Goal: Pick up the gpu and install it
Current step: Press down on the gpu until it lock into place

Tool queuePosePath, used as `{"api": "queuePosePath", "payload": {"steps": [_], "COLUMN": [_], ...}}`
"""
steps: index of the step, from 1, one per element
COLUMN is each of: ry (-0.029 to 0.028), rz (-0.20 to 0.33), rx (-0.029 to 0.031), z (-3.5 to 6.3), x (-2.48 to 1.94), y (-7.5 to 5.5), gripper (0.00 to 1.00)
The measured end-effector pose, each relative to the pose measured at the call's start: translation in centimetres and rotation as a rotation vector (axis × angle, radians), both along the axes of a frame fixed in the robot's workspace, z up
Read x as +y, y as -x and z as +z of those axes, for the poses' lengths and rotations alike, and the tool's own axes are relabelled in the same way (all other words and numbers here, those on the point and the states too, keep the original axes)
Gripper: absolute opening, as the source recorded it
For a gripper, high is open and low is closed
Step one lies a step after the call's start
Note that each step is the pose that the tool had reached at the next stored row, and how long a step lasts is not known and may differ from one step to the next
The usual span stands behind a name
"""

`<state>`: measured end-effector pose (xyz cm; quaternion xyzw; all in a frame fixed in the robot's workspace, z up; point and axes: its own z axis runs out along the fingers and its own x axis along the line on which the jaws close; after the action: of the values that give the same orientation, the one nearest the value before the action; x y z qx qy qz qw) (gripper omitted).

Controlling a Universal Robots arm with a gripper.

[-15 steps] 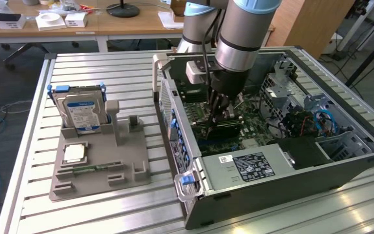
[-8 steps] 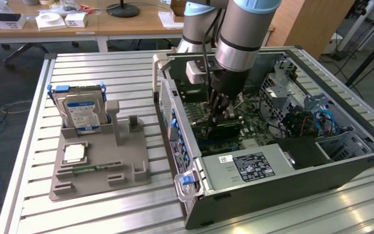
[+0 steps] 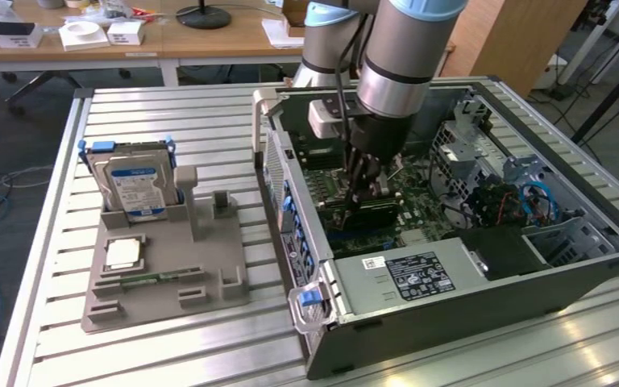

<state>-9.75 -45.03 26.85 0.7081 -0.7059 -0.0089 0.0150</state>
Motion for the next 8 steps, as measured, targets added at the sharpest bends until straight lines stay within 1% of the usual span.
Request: {"api": "queuePosePath", "payload": {"steps": [8], "ry": [0.0001], "rz": [0.000], "rx": [0.0001], "z": [0.00], "x": [-0.08], "y": [0.00], "gripper": [0.10]}}
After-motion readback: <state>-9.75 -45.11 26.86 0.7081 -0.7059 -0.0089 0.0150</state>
